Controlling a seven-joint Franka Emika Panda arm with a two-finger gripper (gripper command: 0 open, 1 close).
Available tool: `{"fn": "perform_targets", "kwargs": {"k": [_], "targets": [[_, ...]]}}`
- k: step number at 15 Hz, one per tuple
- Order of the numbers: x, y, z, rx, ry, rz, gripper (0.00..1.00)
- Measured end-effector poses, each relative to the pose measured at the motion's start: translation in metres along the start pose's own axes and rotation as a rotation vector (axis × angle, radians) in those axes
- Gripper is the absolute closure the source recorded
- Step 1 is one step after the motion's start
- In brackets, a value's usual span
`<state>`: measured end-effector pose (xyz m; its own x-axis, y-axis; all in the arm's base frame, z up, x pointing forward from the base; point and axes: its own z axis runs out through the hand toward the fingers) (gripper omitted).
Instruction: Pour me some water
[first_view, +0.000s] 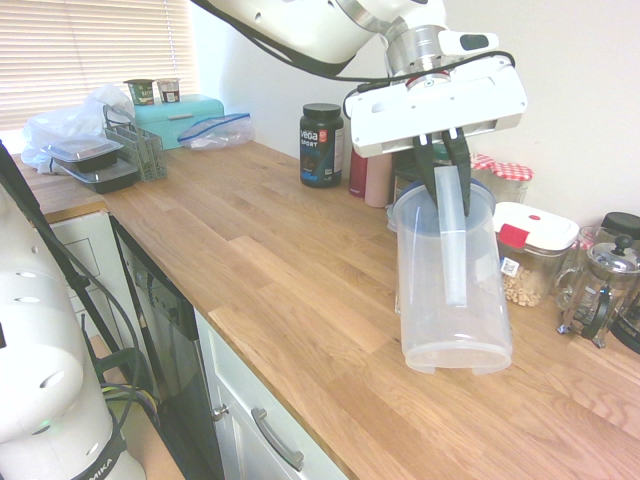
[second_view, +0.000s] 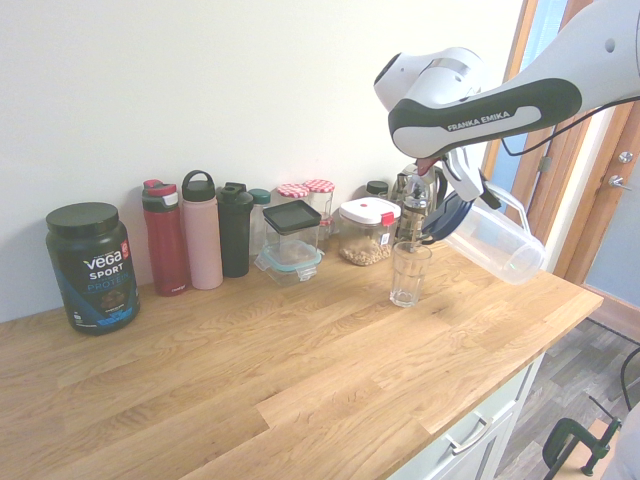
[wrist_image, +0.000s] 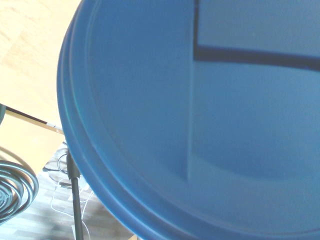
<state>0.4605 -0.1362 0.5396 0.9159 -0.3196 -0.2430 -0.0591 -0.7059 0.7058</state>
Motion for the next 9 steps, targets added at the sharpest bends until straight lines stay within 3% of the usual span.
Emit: {"fn": "perform_targets", "kwargs": {"k": [4, 9], "targets": [[-0.015, 0.017, -0.012, 0.058, 0.033, 0.025, 1.0], [-0.093, 0.081, -0.021, 0.322, 0.161, 0.069, 1.0]]}}
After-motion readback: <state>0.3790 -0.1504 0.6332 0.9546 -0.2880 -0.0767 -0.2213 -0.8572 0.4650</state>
